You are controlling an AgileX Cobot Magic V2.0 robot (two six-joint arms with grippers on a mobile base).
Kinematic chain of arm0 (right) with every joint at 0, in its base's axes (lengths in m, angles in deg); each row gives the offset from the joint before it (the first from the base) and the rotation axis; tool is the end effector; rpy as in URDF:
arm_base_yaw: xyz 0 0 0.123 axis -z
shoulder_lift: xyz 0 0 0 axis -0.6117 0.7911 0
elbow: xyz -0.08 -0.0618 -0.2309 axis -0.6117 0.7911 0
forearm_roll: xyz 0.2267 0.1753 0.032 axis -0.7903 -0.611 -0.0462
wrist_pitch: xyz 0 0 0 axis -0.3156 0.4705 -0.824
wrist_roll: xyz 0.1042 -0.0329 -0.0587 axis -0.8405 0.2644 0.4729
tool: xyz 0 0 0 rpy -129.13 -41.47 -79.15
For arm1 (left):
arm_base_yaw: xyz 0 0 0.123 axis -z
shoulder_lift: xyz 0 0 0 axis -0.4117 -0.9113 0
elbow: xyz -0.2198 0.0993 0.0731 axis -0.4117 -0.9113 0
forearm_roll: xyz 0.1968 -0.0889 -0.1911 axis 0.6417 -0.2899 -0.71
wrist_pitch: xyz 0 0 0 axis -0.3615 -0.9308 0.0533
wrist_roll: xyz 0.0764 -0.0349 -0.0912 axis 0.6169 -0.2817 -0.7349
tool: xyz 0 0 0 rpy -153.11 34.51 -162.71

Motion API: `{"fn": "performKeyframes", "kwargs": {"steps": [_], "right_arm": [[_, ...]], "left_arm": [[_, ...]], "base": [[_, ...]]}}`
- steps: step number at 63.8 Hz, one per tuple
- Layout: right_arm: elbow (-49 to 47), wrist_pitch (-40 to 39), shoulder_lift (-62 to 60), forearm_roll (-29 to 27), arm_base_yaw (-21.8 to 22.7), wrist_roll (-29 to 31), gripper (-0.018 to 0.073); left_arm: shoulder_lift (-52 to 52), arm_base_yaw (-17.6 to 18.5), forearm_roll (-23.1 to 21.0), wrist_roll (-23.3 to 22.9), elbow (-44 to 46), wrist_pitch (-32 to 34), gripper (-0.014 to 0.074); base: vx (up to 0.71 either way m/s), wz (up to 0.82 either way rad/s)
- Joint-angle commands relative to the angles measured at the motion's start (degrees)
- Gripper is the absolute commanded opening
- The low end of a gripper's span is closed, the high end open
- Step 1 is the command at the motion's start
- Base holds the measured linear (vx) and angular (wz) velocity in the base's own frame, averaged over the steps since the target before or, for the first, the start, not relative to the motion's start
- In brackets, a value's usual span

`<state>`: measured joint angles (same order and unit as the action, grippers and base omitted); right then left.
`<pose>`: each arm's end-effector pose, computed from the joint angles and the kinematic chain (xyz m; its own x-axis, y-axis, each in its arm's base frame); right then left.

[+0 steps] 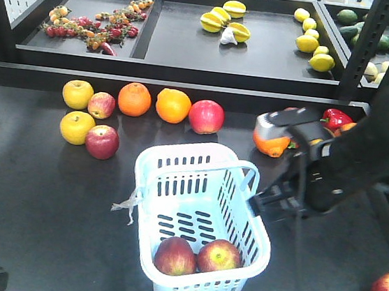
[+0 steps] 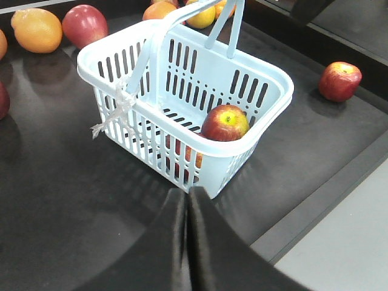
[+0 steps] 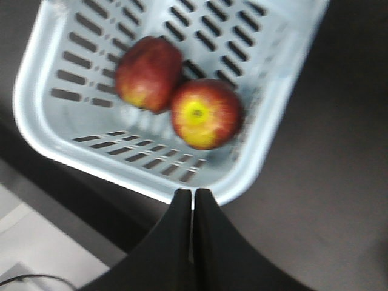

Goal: Pick three apples into basket with both arms
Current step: 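Withdraw the right gripper from the basket toward the red apple nearest the robot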

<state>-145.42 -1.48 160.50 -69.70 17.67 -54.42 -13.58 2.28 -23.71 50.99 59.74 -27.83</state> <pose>0.3120 0.1417 0.2158 -0.8281 -0.4438 -0.3425 -0.5156 0.8428 0.1546 0.1465 -0.1059 0.2212 -0.4200 0.1603 -0.8933 0.6049 0.7832 -0.1439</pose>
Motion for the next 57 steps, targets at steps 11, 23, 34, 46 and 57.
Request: {"fn": "performKeyframes", "kwargs": {"steps": [11,23,34,46,57], "right_arm": [[0.1,-0.5,-8.3,18.8,1.8,-14.6,-0.0009],[6.8,-2.0,-10.7,19.6,16.2,-15.0,-0.0009],[8.5,-2.0,-10.2,16.1,29.6,-9.6,-0.0007],[8.5,-2.2,-7.5,8.6,40.5,-4.1,0.0032],[8.5,-2.0,-4.0,4.2,42.1,2.5,0.0217]], "left_arm": [[-0.2,0.1,-1.4,-0.3,1.5,3.3,-0.0008],[-0.2,0.1,-1.4,-0.3,1.5,3.2,-0.0008],[-0.2,0.1,-1.4,-0.3,1.5,3.2,-0.0008],[-0.2,0.1,-1.4,-0.3,1.5,3.2,-0.0008],[-0.2,0.1,-1.4,-0.3,1.5,3.2,-0.0008]], "base": [[0.00,0.00],[0.00,0.00],[0.00,0.00],[0.00,0.00],[0.00,0.00]]}}
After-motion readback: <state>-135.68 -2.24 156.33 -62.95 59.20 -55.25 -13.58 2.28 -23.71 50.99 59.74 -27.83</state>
